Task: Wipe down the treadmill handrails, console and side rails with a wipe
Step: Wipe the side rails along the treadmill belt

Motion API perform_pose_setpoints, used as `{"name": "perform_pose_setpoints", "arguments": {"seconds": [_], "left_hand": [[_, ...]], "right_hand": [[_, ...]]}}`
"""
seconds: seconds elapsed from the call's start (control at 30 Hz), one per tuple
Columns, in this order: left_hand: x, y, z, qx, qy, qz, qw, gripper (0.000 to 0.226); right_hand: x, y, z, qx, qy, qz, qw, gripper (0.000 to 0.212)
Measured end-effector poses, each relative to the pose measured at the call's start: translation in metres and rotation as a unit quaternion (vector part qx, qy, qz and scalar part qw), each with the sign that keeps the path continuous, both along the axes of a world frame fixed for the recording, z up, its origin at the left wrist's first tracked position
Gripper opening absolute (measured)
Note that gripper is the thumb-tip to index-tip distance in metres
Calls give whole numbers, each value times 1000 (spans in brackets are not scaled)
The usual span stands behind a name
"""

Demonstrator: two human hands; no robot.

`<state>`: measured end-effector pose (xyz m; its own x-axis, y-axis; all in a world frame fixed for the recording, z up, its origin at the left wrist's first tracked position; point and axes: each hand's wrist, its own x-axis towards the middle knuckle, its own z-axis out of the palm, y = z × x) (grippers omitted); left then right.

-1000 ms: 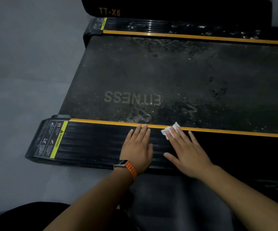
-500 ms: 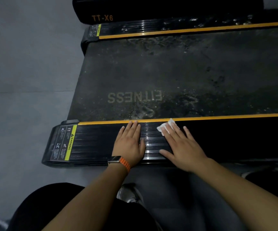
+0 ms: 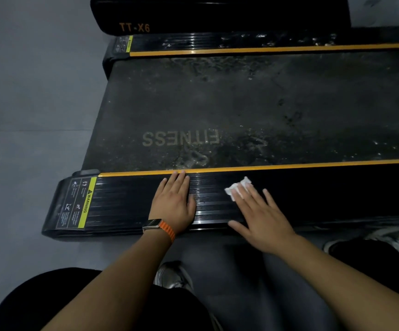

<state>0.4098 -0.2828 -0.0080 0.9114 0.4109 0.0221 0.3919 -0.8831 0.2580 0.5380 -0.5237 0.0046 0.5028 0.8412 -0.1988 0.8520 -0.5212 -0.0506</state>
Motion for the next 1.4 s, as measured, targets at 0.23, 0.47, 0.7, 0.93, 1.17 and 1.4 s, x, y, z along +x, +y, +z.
{"name": "perform_pose_setpoints", "arguments": {"seconds": [0.23, 0.47, 0.7, 0.93, 1.17, 1.4], "left_hand": [[-1, 1, -1, 2, -5, 5, 1000, 68], [0, 1, -2, 6, -2, -3, 1000, 66], [-1, 1, -2, 7, -6, 5, 1000, 66], [-1, 3, -4, 6, -4, 2, 1000, 66], [-2, 4, -2, 10, 2, 1, 1000, 67], [-9, 25, -2, 9, 31, -23, 999, 76]], "right_hand": [[-30, 24, -9, 16, 26, -46, 998, 94], [-20, -13, -21, 32, -23, -7, 999, 86], [-44, 5, -26, 76, -19, -41, 996, 90], [-24, -39, -29, 76, -63, 26, 995, 83], [-66, 12, -32, 73, -45, 30, 996, 89], [-47, -12, -27, 52, -73, 53, 995, 86]]}}
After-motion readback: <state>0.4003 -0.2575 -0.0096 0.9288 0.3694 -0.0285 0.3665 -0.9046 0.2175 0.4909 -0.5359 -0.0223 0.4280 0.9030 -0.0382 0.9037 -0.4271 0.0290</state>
